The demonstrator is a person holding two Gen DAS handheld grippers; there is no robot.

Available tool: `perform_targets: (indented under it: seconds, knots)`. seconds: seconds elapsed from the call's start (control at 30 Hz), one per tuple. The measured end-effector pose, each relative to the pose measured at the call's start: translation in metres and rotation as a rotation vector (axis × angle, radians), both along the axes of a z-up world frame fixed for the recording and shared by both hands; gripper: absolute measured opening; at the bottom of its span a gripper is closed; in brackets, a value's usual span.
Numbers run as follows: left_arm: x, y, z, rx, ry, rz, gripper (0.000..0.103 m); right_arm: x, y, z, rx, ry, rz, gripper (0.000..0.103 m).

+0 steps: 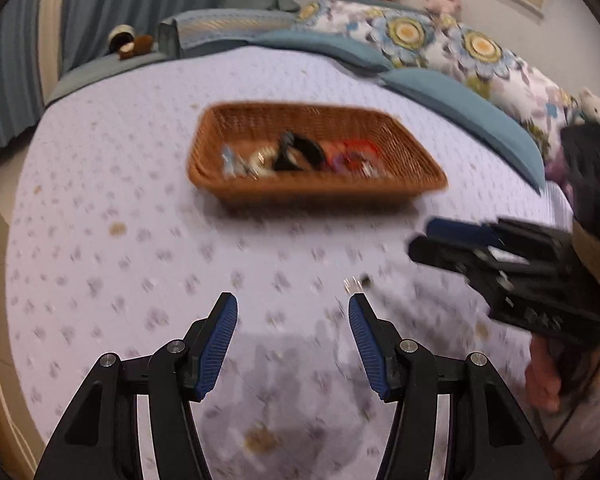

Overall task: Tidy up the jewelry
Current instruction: 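Move the left tool to the purple-pendant wire bracelet while the right tool moves to the small gold ring, then grasp the wire bracelet with the left tool while the right tool grasps the gold ring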

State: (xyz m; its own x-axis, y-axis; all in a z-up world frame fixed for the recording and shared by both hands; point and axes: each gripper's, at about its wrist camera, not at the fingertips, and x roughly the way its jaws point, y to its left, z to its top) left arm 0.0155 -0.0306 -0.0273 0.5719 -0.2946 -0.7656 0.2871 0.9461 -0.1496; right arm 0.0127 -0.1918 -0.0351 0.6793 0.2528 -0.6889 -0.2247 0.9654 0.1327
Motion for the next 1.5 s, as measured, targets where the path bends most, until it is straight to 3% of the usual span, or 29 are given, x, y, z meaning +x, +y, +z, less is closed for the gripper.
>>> perform_targets:
  seconds: [0.13,0.2,0.3,0.47,0.57,0.67,0.8,0.93,1.1,1.23,1.33,1.4,1.5]
  knots:
    - [-0.011,-0.014,-0.016,-0.003,0.03,-0.055,0.06,0.01,-0.01,-0.017,-0.014,0.037,-0.001,0.039]
    - [-0.013,-0.018,-0.023,0.006,0.049,-0.067,0.059,0.016,-0.012,-0.025,-0.005,0.062,0.052,0.039]
    - [-0.014,-0.025,-0.027,-0.011,0.069,-0.078,0.059,0.022,-0.005,-0.036,-0.071,0.074,0.087,0.039]
    - [-0.017,-0.039,-0.029,-0.012,0.052,-0.139,0.059,0.03,-0.004,-0.049,-0.085,0.116,0.106,0.039]
    - [-0.019,-0.044,-0.028,-0.026,0.044,-0.186,0.05,0.03,-0.003,-0.051,-0.106,0.113,0.117,0.039]
    - [-0.02,-0.049,-0.029,-0.016,0.053,-0.257,0.049,0.03,0.003,-0.051,-0.127,0.108,0.145,0.038]
    - [-0.019,-0.05,-0.035,0.038,0.084,-0.351,0.046,0.035,0.015,-0.06,-0.155,0.121,0.192,0.024]
    - [-0.007,-0.047,-0.036,0.025,0.117,-0.399,0.034,0.036,0.018,-0.059,-0.179,0.104,0.203,0.023]
    - [-0.013,-0.062,-0.037,0.038,0.11,-0.502,0.034,0.04,0.022,-0.061,-0.194,0.106,0.226,0.023]
    - [-0.012,-0.069,-0.042,0.068,0.114,-0.529,0.034,0.042,0.026,-0.062,-0.203,0.108,0.237,0.023]
    - [-0.009,-0.066,-0.043,0.04,0.123,-0.518,0.032,0.043,0.025,-0.063,-0.192,0.111,0.237,0.023]
    - [-0.006,-0.065,-0.044,0.044,0.121,-0.512,0.028,0.043,0.025,-0.063,-0.186,0.11,0.239,0.013]
    - [-0.005,-0.064,-0.045,0.045,0.118,-0.508,0.026,0.041,0.024,-0.062,-0.19,0.104,0.238,0.012]
